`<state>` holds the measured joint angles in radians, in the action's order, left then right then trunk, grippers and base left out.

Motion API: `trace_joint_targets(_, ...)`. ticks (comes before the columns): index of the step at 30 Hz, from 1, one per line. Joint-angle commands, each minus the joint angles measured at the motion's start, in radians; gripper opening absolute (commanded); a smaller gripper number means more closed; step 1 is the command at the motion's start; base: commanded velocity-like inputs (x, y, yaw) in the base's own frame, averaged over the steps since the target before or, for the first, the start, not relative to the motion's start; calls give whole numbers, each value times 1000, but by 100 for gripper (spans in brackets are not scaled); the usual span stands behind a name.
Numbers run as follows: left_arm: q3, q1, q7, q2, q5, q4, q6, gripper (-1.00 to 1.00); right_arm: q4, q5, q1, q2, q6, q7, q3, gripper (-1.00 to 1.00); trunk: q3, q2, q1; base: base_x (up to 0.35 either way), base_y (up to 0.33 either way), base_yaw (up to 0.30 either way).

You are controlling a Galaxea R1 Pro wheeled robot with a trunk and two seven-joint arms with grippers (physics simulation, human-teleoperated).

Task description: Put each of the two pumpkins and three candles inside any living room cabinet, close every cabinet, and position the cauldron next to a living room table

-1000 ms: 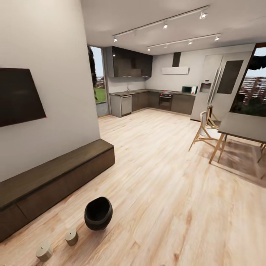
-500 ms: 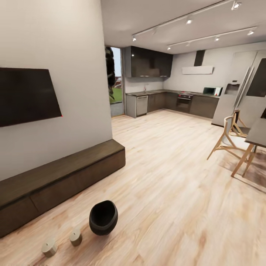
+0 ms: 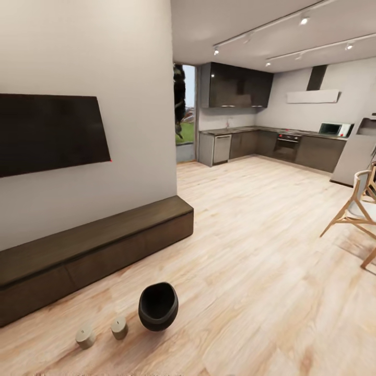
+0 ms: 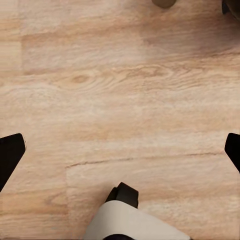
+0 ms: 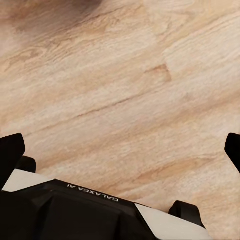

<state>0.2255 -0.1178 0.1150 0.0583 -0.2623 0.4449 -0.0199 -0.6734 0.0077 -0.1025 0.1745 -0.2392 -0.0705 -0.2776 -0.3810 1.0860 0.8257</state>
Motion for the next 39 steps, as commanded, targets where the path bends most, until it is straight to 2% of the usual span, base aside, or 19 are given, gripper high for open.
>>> trace_joint_targets(1,0,0,0,0,0,0,0,100,0,0,0,0,0,0,0,100,-1,0,0,1,-1,238)
trace_joint_targets(8,0,0,0,0,0,0,-13,100,0,-4,0,0,4,5,3,100,-7,0,0,122,-99,133)
trace_joint_targets(16,0,0,0,-2,-1,0,-29,100,43,-4,0,-1,56,8,2,100,-8,0,0,41,-36,7)
trace_joint_targets(19,-15,0,1,-5,-1,0,-29,100,63,-1,0,0,71,8,2,100,-8,0,0,157,-95,0)
trace_joint_targets(23,-70,0,2,-5,-1,0,-32,100,73,0,0,0,82,7,1,100,-8,0,0,156,-86,0)
trace_joint_targets(25,-78,0,2,-5,-1,0,-33,100,74,0,0,0,83,6,2,100,-8,0,0,38,-19,0)
trace_joint_targets(39,-84,0,2,-5,-3,0,-32,100,73,-12,0,0,87,4,5,100,-8,0,0,3,-1,0)
